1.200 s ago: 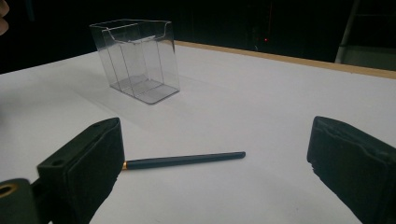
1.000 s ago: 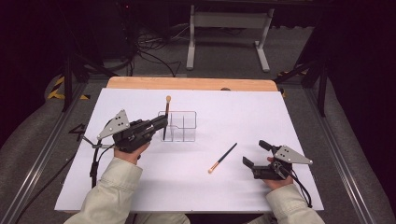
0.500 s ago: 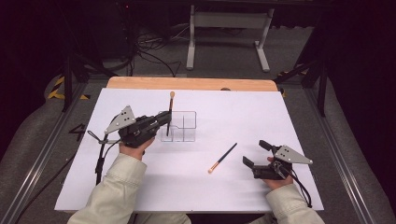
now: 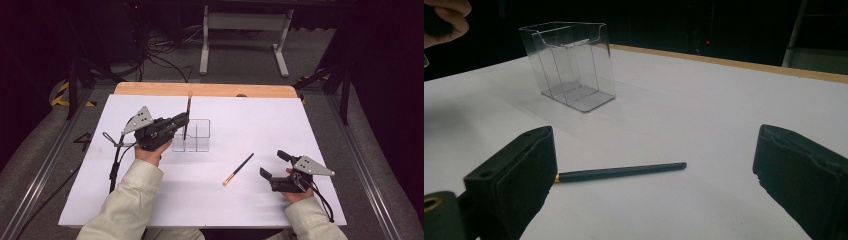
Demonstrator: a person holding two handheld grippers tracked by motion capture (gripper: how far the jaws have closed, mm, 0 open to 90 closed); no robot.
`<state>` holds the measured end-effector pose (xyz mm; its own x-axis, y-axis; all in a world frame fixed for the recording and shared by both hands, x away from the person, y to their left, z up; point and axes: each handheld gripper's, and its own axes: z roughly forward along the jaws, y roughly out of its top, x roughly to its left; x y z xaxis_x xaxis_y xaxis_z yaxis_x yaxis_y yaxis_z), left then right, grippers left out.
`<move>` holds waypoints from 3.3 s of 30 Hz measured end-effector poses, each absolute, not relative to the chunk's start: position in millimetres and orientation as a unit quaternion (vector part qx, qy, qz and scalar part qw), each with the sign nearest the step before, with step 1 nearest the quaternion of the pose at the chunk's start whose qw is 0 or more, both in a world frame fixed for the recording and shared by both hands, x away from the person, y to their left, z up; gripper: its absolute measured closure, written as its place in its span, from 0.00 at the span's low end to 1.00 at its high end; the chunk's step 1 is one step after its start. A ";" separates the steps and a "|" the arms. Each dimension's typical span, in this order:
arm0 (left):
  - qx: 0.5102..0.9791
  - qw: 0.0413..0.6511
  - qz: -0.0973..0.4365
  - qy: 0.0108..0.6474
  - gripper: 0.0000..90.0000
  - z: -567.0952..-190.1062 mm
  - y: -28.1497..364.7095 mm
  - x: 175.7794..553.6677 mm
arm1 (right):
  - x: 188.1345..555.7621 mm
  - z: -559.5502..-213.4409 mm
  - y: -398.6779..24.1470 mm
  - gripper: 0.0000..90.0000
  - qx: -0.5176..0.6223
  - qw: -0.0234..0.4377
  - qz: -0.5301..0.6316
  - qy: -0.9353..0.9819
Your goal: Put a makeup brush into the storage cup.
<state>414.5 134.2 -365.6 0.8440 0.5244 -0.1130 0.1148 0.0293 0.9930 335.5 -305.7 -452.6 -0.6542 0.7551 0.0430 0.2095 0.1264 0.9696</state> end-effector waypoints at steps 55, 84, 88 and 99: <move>0.687 0.635 0.176 0.306 0.91 -404.9 124.9 445.7 | 335.3 -452.8 -304.8 0.05 0.335 0.233 0.570 0.713; 0.698 0.631 0.138 0.309 0.58 -412.2 124.3 443.7 | 335.0 -452.2 -305.0 0.05 0.329 0.228 0.578 0.711; 0.705 0.628 0.125 0.305 0.36 -407.6 127.5 439.0 | 334.8 -451.6 -305.4 0.03 0.330 0.224 0.580 0.710; 0.723 0.618 0.136 0.278 0.16 -388.0 144.9 412.0 | 332.1 -447.6 -307.0 0.01 0.330 0.210 0.587 0.709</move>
<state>412.0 144.9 -388.0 0.8090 0.5692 -0.1467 0.2338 -0.0826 0.9688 332.1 -307.0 -447.6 -0.6941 0.7143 0.0890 0.2212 0.0939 0.9707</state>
